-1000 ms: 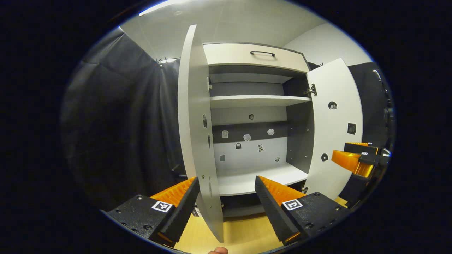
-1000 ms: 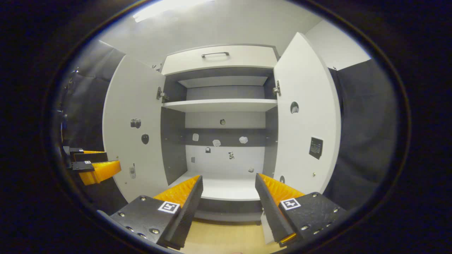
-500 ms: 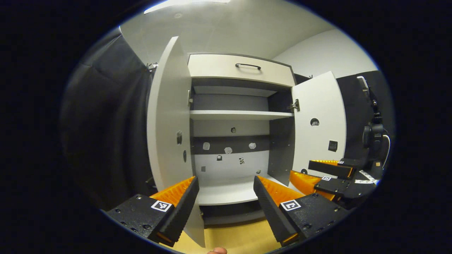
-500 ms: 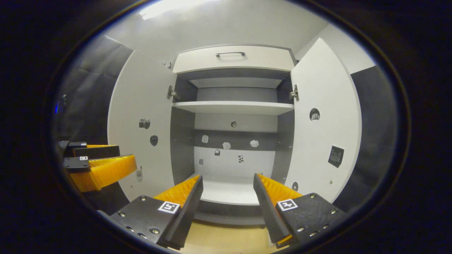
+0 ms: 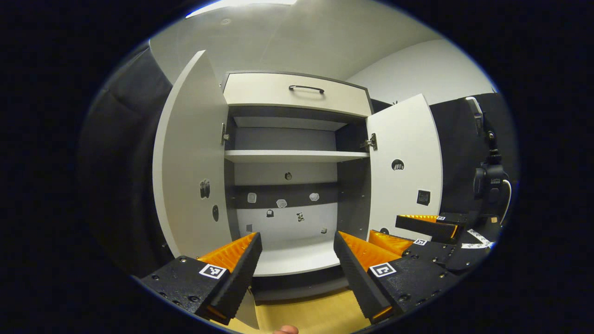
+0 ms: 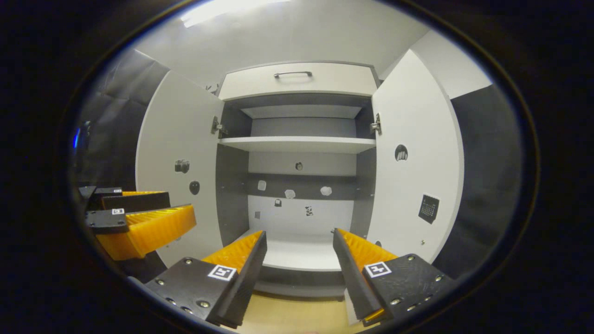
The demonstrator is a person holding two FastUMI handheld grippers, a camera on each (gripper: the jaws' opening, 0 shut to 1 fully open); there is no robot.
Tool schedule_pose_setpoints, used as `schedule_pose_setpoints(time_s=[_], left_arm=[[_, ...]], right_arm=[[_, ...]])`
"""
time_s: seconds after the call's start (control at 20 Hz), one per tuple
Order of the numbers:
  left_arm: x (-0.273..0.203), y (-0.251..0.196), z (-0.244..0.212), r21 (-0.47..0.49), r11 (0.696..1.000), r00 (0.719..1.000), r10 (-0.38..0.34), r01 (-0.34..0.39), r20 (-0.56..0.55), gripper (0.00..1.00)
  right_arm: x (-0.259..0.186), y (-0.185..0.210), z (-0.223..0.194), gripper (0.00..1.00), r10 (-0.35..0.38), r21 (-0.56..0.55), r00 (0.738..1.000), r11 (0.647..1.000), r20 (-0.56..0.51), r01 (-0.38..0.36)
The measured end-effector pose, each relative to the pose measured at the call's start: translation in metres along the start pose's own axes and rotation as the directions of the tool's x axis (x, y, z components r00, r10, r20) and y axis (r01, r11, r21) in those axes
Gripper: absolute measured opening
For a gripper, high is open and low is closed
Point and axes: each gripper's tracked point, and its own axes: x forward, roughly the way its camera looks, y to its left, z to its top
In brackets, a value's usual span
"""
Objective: Open the right door of the double-door shoe cabinet with the right hand, and open the left door with the left hand.
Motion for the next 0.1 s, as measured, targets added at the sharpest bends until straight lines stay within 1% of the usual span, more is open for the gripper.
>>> schedule_pose_setpoints(time_s=[0.1], left_arm=[[0.0036, -0.0028, -0.0003, -0.001, 1.0, 1.0, -0.01, 0.01, 0.0, 0.96]], right_arm=[[-0.0014, -0.0049, 0.0017, 0.85, -0.01, 0.002, 1.0, 1.0, 0.002, 0.01]])
